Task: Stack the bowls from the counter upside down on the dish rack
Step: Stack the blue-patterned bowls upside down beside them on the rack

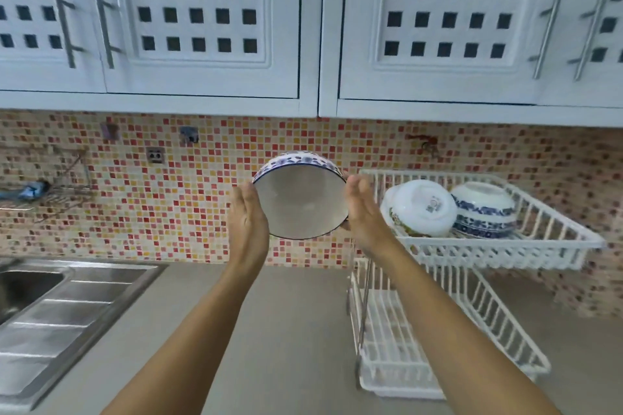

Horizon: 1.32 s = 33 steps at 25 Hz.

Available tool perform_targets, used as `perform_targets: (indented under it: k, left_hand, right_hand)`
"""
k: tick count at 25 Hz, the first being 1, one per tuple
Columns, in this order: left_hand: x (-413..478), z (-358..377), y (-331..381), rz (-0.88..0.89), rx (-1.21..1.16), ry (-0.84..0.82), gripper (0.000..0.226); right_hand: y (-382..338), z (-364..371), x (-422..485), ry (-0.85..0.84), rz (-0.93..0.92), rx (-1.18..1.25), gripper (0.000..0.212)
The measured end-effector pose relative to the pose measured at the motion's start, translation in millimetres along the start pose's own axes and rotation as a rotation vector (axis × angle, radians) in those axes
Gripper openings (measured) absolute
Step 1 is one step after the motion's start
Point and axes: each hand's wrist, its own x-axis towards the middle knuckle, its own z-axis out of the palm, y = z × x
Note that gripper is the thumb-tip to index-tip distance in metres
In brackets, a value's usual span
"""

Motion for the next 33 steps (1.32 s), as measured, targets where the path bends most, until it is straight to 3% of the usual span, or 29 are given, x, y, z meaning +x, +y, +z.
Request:
perform_targets:
  k: [2,6,8,12,15,22,25,29,33]
  left_hand:
    - [-4.4,27.7,22.0,0.027,-0.105,-0.072,0.059]
    - [-14.6,91.3,50.4,0.037,-0.255,-0.237,0.029]
    - [-17.6,127.5,55.5,-0.006,-0.300,-0.336,0.031]
    - [-28.0,194.2,68.1,-0.007,-0.288,-0.507,0.023]
    - [-34.9,236.0,80.9,0.080,-0.118,-0.561,0.041]
    - [-28.6,305.0,77.2,0.146,0.136,-0.784,0.111]
    - [-26.0,329.2,63.2,0.143,0.216,-0.852,0.120]
    - [-27.2,355.7,45.5,0.196,0.441,-0.835,0.108]
    - [-29.9,378.2,23.0,0.282,0.638,-0.774,0.128]
  right_hand:
    - [-7.8,-37.1,-1.9,0.011,-0.054,0.010,0.049]
    - [-0.5,-118.4,-1.5,0.070,-0.048,0.104,0.036]
    - [12.0,-165.0,1.4,0.049,-0.042,0.183,0.036]
    - [42.4,-250.3,5.7,-0.038,-0.071,0.202,0.066]
    - [66.5,-298.0,6.6,-0.011,-0.133,0.131,0.084]
    - [116.3,-371.3,15.7,-0.085,-0.245,-0.008,0.092]
    - [134.8,-392.2,22.7,-0.149,-0.176,-0.223,0.107]
    - [164.1,-398.4,37.0,-0.286,-0.146,-0.519,0.132]
    - [187.5,-396.5,54.6,-0.289,-0.151,-0.723,0.145]
